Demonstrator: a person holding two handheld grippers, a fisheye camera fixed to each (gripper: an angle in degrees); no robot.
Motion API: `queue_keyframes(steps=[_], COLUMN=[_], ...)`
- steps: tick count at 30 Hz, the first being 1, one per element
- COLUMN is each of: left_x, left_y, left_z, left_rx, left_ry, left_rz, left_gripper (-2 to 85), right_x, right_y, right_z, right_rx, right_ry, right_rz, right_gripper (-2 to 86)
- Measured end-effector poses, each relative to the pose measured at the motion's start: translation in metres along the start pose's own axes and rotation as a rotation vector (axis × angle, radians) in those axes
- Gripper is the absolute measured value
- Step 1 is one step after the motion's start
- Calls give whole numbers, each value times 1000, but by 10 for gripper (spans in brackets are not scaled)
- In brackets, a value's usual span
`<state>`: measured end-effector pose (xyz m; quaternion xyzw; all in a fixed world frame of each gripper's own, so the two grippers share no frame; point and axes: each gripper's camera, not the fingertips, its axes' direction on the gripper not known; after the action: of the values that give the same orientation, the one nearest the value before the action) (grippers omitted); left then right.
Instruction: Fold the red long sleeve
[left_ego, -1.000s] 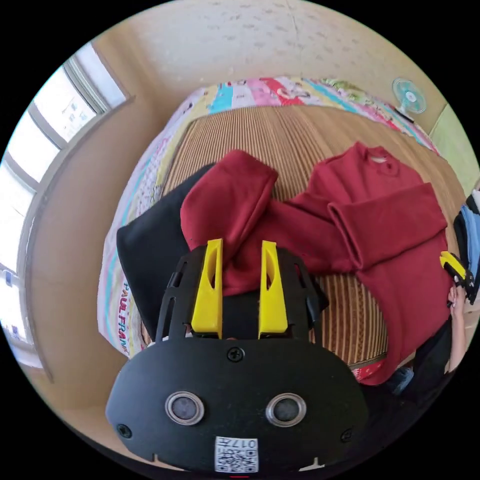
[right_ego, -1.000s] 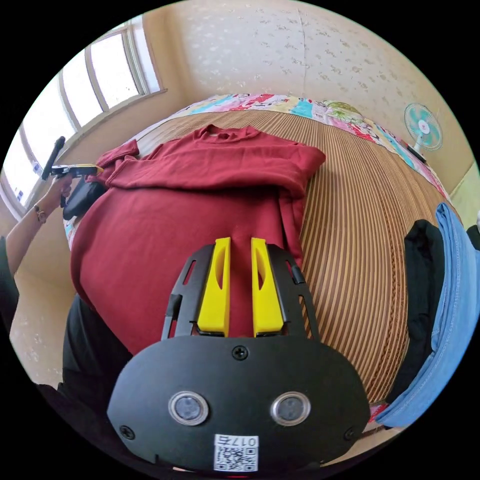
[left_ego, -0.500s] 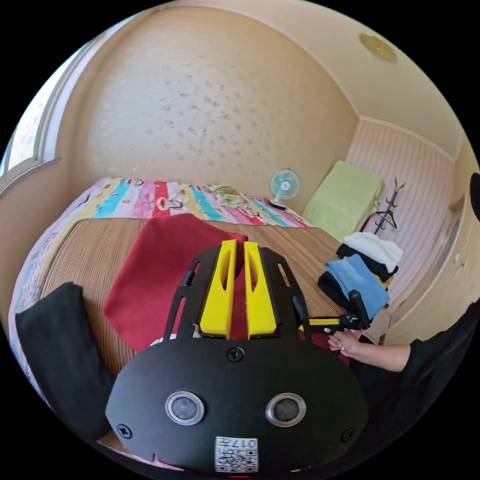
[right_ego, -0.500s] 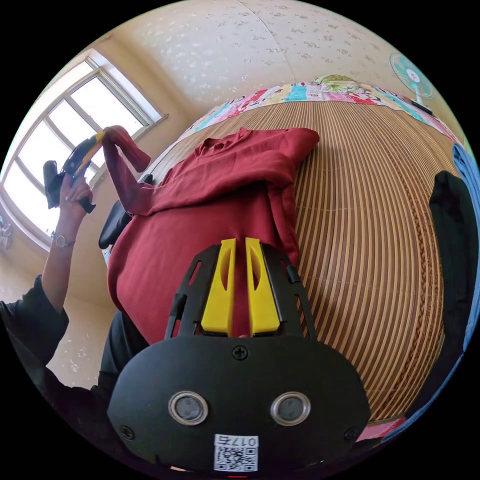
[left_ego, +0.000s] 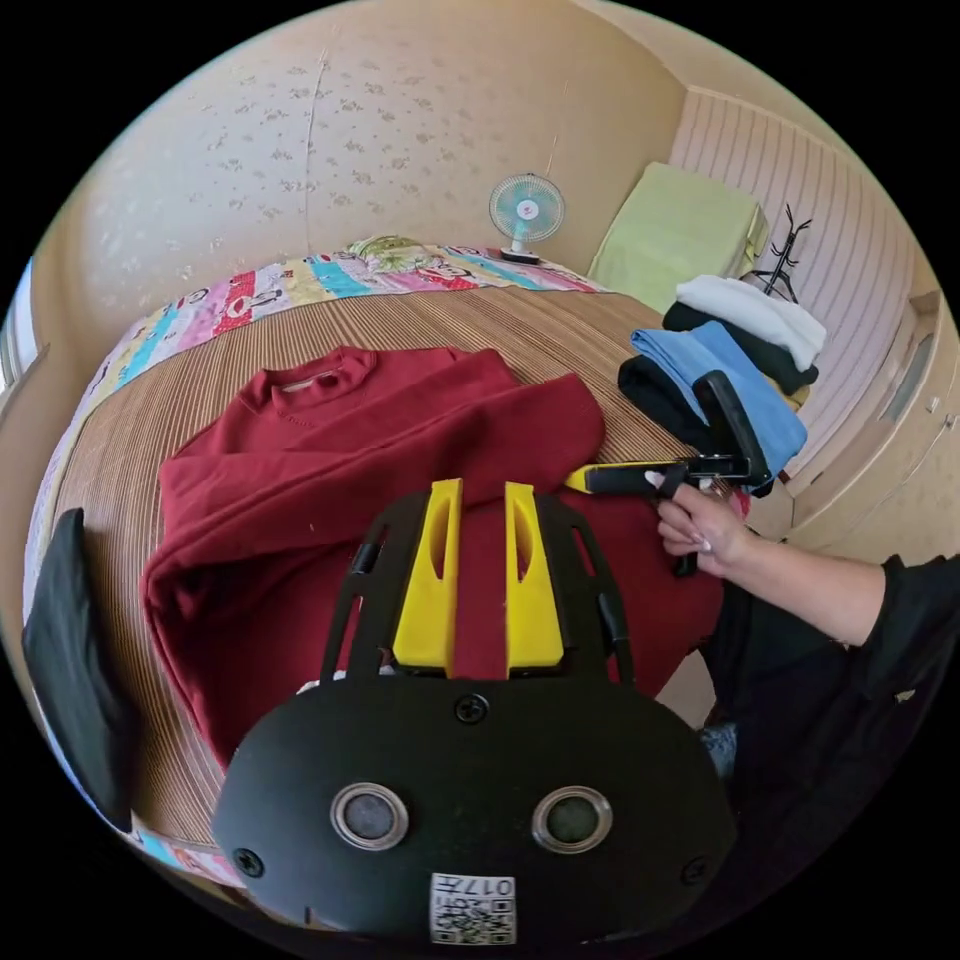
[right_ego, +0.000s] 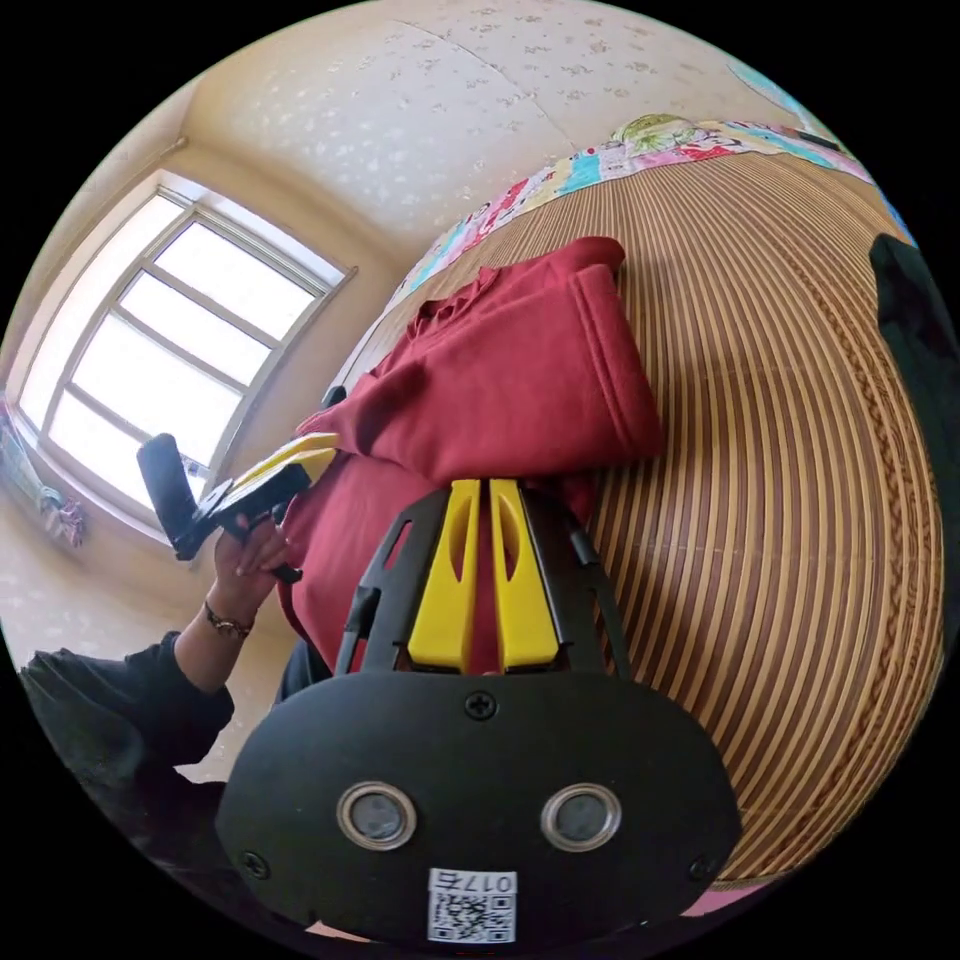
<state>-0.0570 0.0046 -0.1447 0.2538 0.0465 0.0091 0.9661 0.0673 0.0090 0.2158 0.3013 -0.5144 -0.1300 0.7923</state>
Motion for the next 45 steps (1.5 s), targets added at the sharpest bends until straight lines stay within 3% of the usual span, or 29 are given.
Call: queue_keyframes(steps=[5,9,12,13,14,15,17,20,22,24,27,29,30,36,39,40,42,45], left_x=[-33,-85,-121,-131,-135,-141,-146,-146,-142,-139,-134,-133,-134,-138,-134,-132,-136,-168], left_y=[0,-27,-36,-35,-35,-35,-31,-11,12,25,43,58,70,102,88,77,48,-18], left_z=[-46,-38,2,9,8,-6,-40,-88,-96,-81,-46,-39,-41,-70,-32,-22,0,35], left_rx=[44,-106,-290,-321,-308,-233,-61,168,249,219,75,52,57,65,-122,-117,-146,-271], left_ry=[-221,-271,-273,-281,-270,-230,-165,-218,-169,-134,-134,-136,-134,-164,-180,-206,-177,-121], left_rz=[-16,-42,-69,-90,-102,-126,-148,-200,-199,-203,-226,-283,-331,-495,-469,-435,-370,-337], left_gripper=[73,101,95,77,65,43,33,29,32,40,48,52,57,102,94,79,53,44], right_x=[3,0,32,54,58,50,-13,-77,-82,-65,9,74,81,32,1,-2,-11,7], right_y=[2,-38,-110,-139,-159,-166,-192,-214,-217,-213,-201,-171,-160,-80,-50,-45,-48,-111], right_z=[-72,-122,-108,-80,-66,-70,-107,-153,-173,-175,-131,-92,-88,-91,-71,-49,-37,-7], right_rx=[182,312,147,-73,-187,-158,65,287,386,433,304,120,112,93,-50,-181,-175,-387], right_ry=[-172,76,174,140,36,4,-15,-169,-259,-262,-49,113,126,138,262,286,387,292], right_rz=[21,102,178,247,226,194,-52,-331,-379,-356,-84,219,239,77,41,29,-56,-49], right_gripper=[94,116,123,113,69,47,34,29,29,33,50,81,84,113,115,105,81,44])
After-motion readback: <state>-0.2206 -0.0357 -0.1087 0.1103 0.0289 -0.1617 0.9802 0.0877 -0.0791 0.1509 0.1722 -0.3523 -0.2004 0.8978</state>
